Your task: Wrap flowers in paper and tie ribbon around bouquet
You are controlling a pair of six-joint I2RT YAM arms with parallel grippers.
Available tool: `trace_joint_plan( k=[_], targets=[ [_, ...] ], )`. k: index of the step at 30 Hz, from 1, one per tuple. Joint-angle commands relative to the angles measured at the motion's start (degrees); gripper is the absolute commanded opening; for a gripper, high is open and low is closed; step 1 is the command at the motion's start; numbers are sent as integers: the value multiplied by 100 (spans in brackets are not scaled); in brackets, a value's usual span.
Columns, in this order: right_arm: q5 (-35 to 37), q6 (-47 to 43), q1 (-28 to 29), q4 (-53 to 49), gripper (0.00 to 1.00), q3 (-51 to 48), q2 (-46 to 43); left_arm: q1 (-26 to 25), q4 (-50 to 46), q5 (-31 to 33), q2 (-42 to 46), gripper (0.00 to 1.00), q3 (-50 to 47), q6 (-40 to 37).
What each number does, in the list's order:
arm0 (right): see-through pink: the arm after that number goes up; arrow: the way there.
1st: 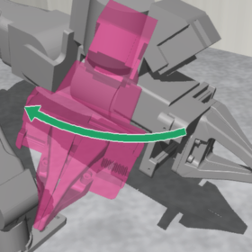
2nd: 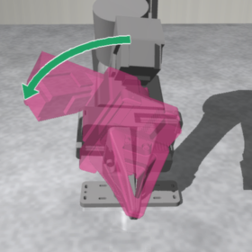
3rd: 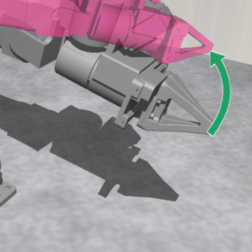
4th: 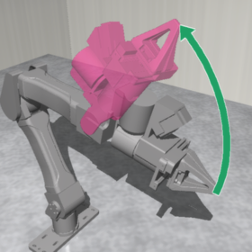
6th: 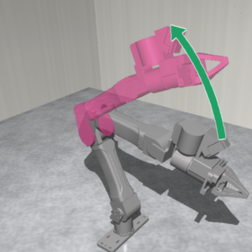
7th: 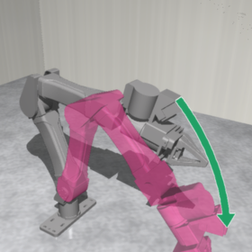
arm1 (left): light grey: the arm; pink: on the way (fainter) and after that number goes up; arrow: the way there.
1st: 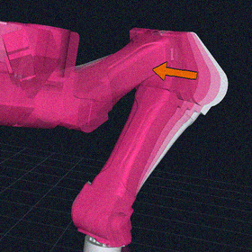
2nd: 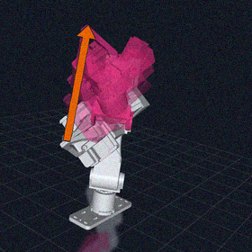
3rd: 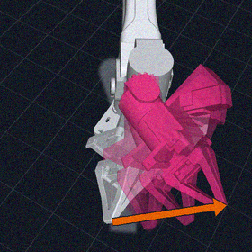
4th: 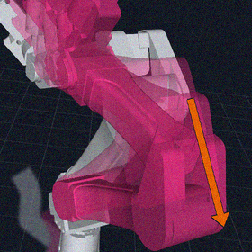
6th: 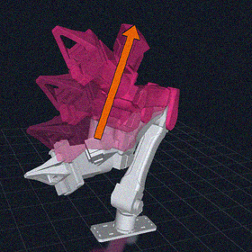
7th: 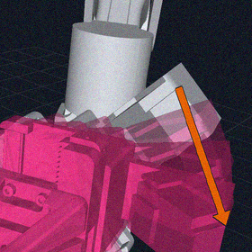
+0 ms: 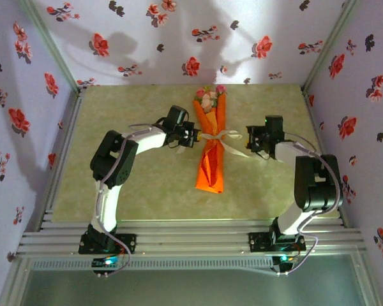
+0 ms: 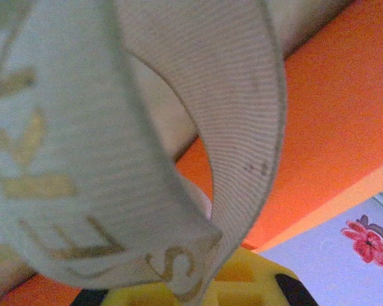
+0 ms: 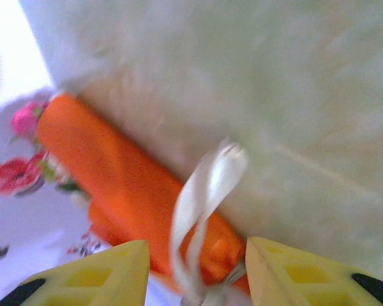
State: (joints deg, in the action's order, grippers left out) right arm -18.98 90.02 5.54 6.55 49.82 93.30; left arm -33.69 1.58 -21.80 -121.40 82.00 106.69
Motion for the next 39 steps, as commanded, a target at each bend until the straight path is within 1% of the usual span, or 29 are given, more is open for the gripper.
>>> trace_joint_plan(
  k=[1,3,6,9,14,20,30,34,39],
  targets=[
    [59,-10,244,-164,46,333,65,-6,-123,-171,-2,0,150,-220],
    [-90,-70,384,-150,46,694,422,-17,-114,-172,3,0,150,-222],
    [-208,-369,502,-520,46,1261,935,-23,-140,-164,-2,0,167,-246],
    [-305,-306,520,-434,44,1429,1259,-32,-162,-160,-2,0,192,-280],
    [-343,-315,553,-589,41,1666,1512,-49,-167,-164,-6,0,202,-294],
    [-301,-227,620,-556,40,1554,1451,-50,-174,-167,-24,0,220,-290],
    [-169,-179,635,-655,44,1152,998,-51,-200,-198,-85,0,272,-290],
    [-202,-148,641,-597,44,1206,1122,-50,-208,-209,-94,0,295,-290],
    [-176,-166,634,-551,41,1449,1431,-50,-220,-210,-86,0,273,-298]
  ],
)
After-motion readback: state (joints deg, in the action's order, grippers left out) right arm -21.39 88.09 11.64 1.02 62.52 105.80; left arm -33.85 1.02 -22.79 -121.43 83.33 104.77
